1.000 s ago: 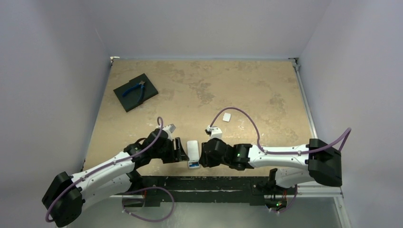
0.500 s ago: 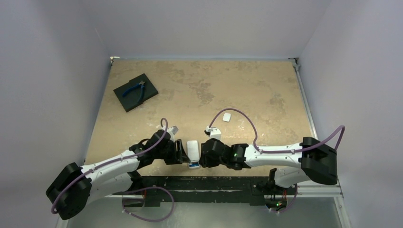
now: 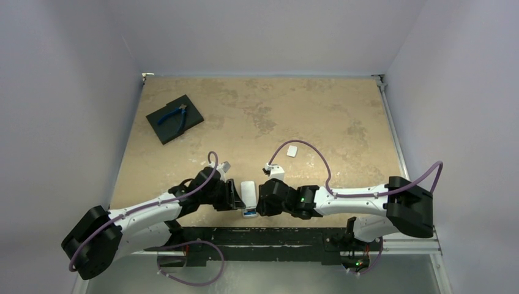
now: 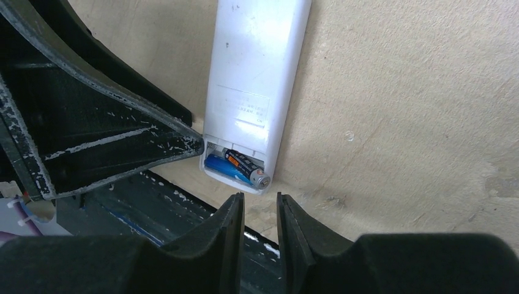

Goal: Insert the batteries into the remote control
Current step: Load the battery into the remote control.

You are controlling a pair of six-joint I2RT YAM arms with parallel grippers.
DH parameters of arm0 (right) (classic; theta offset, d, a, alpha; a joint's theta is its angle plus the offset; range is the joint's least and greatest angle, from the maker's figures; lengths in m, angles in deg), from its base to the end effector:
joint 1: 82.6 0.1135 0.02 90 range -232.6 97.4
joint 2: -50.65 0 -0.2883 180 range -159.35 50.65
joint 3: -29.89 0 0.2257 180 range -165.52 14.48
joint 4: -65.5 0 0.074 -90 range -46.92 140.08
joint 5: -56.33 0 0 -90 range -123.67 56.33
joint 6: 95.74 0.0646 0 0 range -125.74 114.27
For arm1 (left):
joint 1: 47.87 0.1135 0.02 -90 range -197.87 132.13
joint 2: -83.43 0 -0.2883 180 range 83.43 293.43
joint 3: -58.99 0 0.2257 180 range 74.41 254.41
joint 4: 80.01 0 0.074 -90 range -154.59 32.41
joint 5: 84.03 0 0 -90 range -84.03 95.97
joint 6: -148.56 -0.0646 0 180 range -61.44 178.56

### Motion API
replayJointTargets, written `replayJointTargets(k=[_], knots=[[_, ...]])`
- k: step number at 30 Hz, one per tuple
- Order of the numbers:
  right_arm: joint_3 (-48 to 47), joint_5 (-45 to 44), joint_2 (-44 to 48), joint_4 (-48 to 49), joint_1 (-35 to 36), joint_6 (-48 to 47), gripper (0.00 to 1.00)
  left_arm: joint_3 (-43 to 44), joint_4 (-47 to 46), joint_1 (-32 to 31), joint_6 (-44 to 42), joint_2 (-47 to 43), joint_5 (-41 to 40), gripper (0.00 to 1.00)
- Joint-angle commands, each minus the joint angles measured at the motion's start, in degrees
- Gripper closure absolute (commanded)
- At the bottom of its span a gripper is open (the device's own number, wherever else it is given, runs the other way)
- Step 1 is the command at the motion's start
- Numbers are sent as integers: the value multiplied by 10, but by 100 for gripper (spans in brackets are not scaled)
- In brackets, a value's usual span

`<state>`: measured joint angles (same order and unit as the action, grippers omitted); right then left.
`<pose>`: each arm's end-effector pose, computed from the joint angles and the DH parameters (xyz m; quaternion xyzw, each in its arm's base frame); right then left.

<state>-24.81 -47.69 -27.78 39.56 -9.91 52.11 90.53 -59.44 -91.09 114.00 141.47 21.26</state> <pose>0.0915 0.2409 0.2009 -0.0786 0.9293 0.2628 0.2472 0.1066 -0.1235 0.1576 -0.0498 0.9223 -0.3558 0.1425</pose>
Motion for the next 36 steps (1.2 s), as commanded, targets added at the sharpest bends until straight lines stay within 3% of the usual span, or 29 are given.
replayJointTargets(k=[1, 12, 21, 36], knots=[[-8, -9, -3, 21, -3, 8, 68, -5, -31, -2, 6, 3, 3, 63], [-10, -3, -13, 31, -4, 11, 70, -15, -43, -2, 8, 11, 4, 73], [-19, -7, -25, 28, -4, 11, 70, -17, -65, -3, 9, 15, 4, 75], [-25, -4, -35, 34, -3, 7, 71, -16, -76, -2, 12, 35, -2, 64]])
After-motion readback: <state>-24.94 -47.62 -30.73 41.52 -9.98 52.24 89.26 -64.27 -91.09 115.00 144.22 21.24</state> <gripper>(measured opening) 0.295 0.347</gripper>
